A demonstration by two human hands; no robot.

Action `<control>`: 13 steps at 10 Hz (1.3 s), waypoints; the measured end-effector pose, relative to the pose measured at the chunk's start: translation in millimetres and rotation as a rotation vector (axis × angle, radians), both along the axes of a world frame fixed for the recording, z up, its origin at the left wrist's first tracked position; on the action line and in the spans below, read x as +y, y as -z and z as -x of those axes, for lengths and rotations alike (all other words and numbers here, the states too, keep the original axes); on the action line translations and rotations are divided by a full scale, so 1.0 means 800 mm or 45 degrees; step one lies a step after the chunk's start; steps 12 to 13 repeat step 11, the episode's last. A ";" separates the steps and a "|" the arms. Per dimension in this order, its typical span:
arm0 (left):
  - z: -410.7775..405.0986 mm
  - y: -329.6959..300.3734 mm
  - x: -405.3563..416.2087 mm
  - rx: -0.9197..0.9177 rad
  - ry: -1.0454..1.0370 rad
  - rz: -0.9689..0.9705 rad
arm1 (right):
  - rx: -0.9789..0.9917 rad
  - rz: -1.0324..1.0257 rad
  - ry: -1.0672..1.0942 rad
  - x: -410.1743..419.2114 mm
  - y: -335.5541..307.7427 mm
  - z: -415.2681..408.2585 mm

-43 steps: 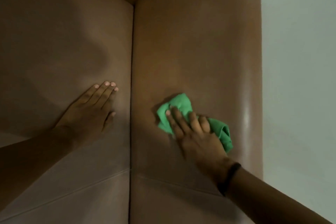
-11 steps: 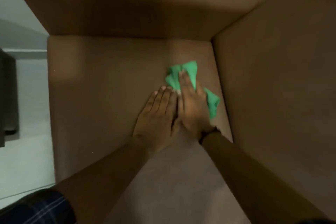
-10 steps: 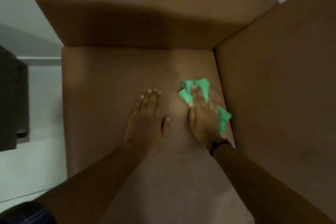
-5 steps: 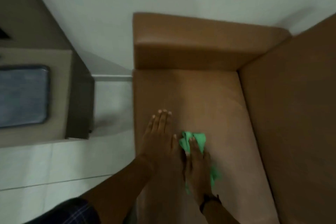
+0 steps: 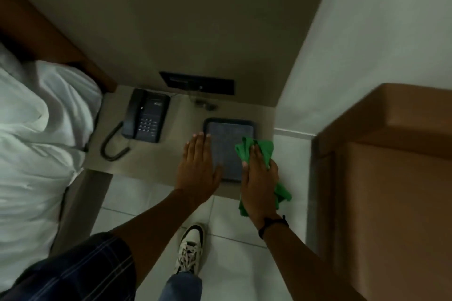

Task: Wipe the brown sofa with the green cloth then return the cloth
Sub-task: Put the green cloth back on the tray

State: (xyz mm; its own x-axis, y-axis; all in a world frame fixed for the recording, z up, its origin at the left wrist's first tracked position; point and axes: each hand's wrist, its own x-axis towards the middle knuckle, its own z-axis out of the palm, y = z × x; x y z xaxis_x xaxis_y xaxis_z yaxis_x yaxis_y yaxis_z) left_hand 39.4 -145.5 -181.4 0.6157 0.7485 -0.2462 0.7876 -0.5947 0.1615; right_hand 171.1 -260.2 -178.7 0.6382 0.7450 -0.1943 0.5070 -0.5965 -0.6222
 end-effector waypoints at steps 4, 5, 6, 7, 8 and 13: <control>0.092 0.166 0.163 -0.018 0.044 0.004 | -0.266 0.305 -0.028 0.186 0.204 0.049; 0.100 0.181 0.164 -0.017 0.045 0.014 | -0.361 0.412 -0.047 0.186 0.216 0.056; 0.105 0.169 0.164 -0.027 0.080 0.015 | -0.365 0.517 -0.109 0.186 0.205 0.057; 0.097 0.135 0.168 -0.073 0.098 -0.016 | -0.319 0.546 -0.143 0.186 0.166 0.055; 0.072 0.052 0.180 -0.136 0.112 -0.116 | -0.317 0.438 -0.127 0.183 0.052 0.044; -0.025 -0.328 0.240 -0.638 0.114 -0.719 | -0.295 -0.611 0.009 0.140 -0.480 -0.016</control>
